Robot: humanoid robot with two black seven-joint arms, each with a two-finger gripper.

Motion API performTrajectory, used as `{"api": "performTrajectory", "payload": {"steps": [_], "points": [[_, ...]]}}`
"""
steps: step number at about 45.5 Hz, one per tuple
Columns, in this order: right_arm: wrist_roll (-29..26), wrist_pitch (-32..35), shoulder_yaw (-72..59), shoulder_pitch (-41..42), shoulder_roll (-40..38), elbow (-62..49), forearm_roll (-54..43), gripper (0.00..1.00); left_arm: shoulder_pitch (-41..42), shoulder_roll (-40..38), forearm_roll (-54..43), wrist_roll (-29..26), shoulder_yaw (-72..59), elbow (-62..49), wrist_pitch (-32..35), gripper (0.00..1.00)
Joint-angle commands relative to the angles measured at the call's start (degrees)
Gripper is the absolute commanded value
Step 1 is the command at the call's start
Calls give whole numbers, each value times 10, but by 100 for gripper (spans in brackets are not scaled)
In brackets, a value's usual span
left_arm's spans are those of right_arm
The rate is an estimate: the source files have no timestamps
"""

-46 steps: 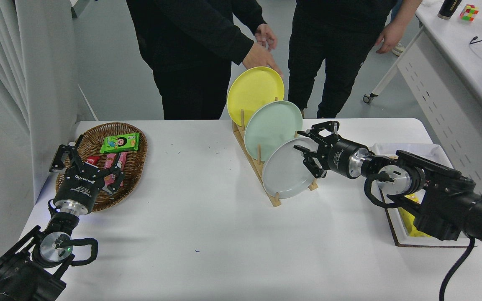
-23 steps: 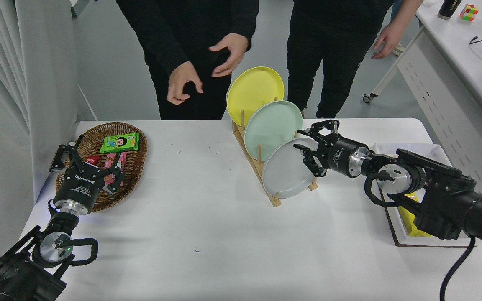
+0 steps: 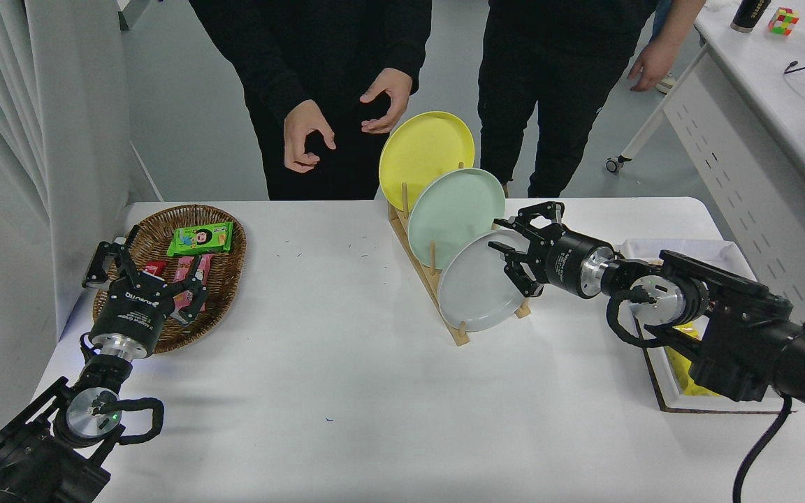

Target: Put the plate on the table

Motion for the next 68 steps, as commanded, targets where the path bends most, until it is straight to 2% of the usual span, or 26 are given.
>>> {"api": "performTrajectory", "payload": {"steps": [1,15,28,68], "points": [[0,-1,-2,3,1,-2,-1,34,0,0,0,0,0,0,0,98],[0,-1,-2,3,1,-4,-1,33,0,0,0,0,0,0,0,98],[0,-1,-2,4,1,-4,-1,27,0,0,0,0,0,0,0,98],[0,0,-2,8,2,-4,-1,27,0,0,0,0,0,0,0,98]]}}
